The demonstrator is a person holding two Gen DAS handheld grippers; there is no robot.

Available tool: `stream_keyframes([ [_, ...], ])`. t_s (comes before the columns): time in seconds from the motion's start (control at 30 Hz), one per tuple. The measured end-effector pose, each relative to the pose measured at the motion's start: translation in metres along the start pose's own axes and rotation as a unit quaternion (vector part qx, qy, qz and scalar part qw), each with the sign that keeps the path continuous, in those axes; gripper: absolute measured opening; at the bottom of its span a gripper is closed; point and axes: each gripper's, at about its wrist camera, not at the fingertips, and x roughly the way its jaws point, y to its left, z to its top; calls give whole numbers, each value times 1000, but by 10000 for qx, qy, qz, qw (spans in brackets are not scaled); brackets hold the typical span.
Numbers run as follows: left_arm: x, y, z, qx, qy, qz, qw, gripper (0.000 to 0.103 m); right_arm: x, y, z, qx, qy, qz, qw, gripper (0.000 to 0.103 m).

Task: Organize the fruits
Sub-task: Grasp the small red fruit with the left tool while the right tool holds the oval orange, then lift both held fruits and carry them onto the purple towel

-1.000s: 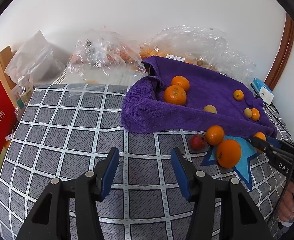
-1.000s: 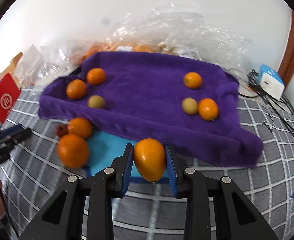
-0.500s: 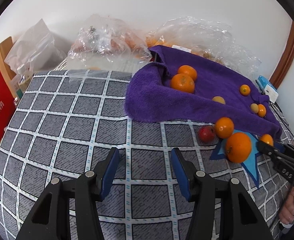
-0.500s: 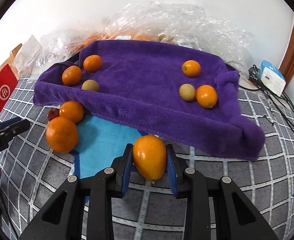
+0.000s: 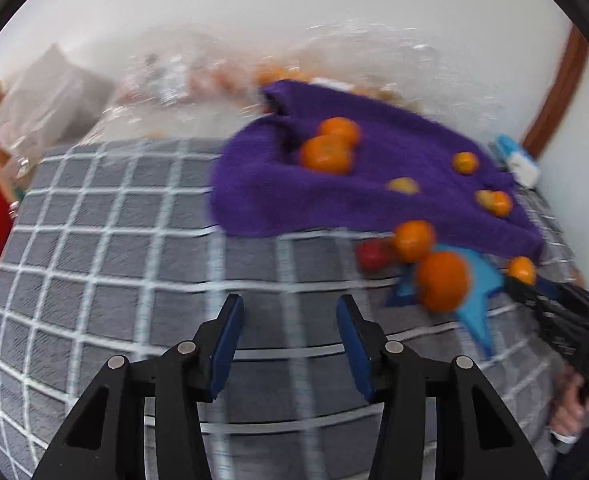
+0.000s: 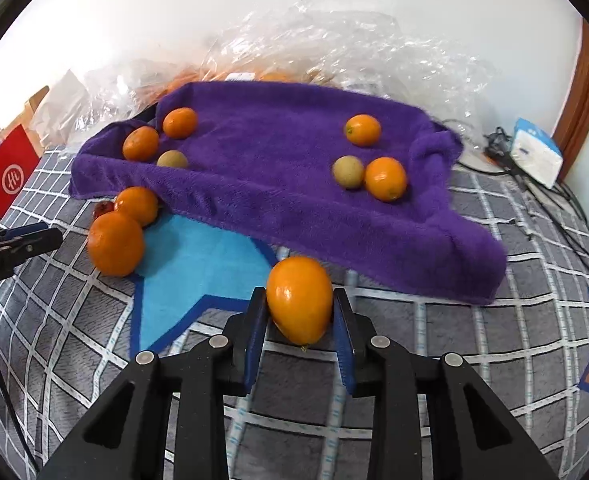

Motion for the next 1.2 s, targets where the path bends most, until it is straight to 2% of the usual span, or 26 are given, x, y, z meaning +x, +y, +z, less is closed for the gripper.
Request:
stream_keyframes([
  [0.07,0,-15,3,260,-93,-63,9996,46,-3,-7,1,86,-87,-95,9999,31],
  [0.17,11,-34,10,608,-110,177,9979,46,-3,-16,0,291,-119,-70,9995,31],
  [0.3,31,-39,15,541,25,114,9985,46,-4,-24,-1,504,-167,-80,9986,32],
  [0.43,38,-38,12,507,-86,82,9986,46,-1,-29,-2,700,-153,-78,9974,32],
  [0.5,38,-37,11,476,-170,43,9987,41,1,-28,-3,717,-120,-112,9973,32],
  [0.57,37,-36,11,414,-221,4,9989,21,3,-29,-3,704,-115,-108,9974,31],
  [0.73,32,-34,7,288,-330,-184,9989,21,1,-31,-4,767,-203,-84,9968,31],
  [1.0,10,-32,2,156,-922,-236,9953,21,-6,-31,-4,754,-397,-94,9963,31],
  [1.2,0,-31,4,85,-1182,-263,9926,21,-12,-21,-3,560,-561,-30,9969,31],
])
